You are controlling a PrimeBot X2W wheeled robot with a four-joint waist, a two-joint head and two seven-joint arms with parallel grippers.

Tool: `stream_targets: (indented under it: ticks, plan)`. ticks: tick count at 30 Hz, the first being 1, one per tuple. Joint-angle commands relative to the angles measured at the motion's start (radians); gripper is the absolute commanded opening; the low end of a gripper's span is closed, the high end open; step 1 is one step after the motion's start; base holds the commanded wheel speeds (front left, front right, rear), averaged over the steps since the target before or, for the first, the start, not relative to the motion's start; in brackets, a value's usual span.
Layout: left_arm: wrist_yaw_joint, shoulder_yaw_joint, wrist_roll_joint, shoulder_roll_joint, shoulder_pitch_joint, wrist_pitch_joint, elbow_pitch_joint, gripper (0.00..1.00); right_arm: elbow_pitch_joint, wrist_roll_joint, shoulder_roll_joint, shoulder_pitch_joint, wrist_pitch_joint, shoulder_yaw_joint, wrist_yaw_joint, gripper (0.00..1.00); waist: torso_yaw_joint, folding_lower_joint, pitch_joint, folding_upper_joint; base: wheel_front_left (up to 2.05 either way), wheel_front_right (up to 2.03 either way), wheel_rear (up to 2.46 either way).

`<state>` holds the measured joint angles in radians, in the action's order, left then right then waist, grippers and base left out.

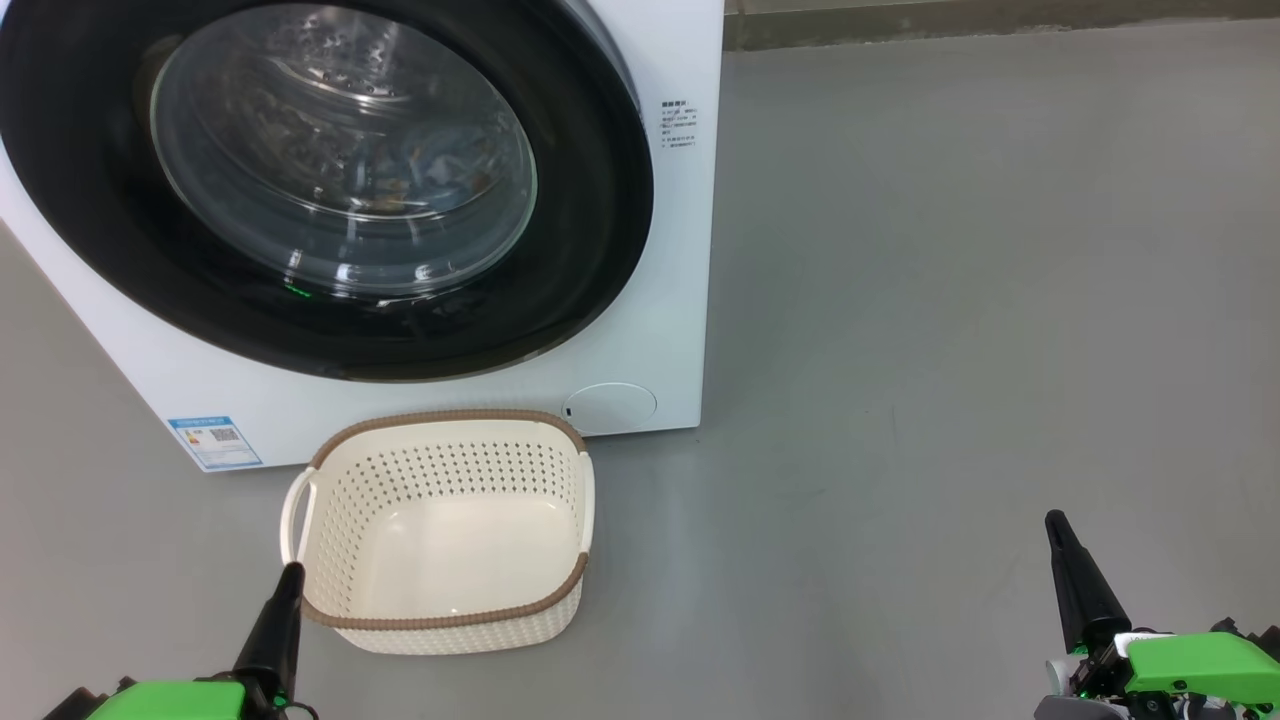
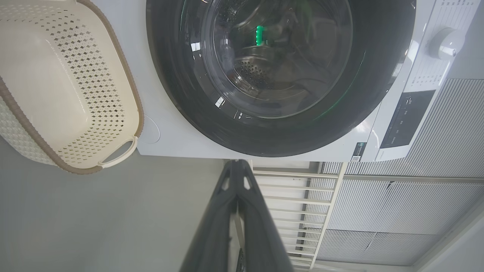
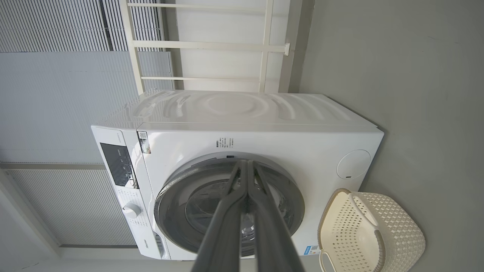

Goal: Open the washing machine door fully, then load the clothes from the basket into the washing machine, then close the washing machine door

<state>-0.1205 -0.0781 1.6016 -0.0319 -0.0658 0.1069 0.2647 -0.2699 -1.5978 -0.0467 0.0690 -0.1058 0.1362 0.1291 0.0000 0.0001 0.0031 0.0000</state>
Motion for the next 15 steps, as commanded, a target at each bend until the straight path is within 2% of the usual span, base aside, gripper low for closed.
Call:
stream_targets:
  ticks: [1, 15]
  plan:
    - [-0.010, -0.034, 0.008, -0.020, -0.042, 0.005, -0.019, 0.00, 0.025, -0.010, -0.004, 0.039, -0.008, -0.021, 0.002, 0.00, 0.000, 0.0000, 0.000, 0.0000, 0.00, 0.00, 0.00]
    - [-0.010, -0.035, 0.008, -0.020, -0.042, 0.006, -0.019, 0.00, 0.025, -0.010, -0.004, 0.039, -0.008, -0.021, 0.002, 0.00, 0.000, 0.0000, 0.000, 0.0000, 0.00, 0.00, 0.00]
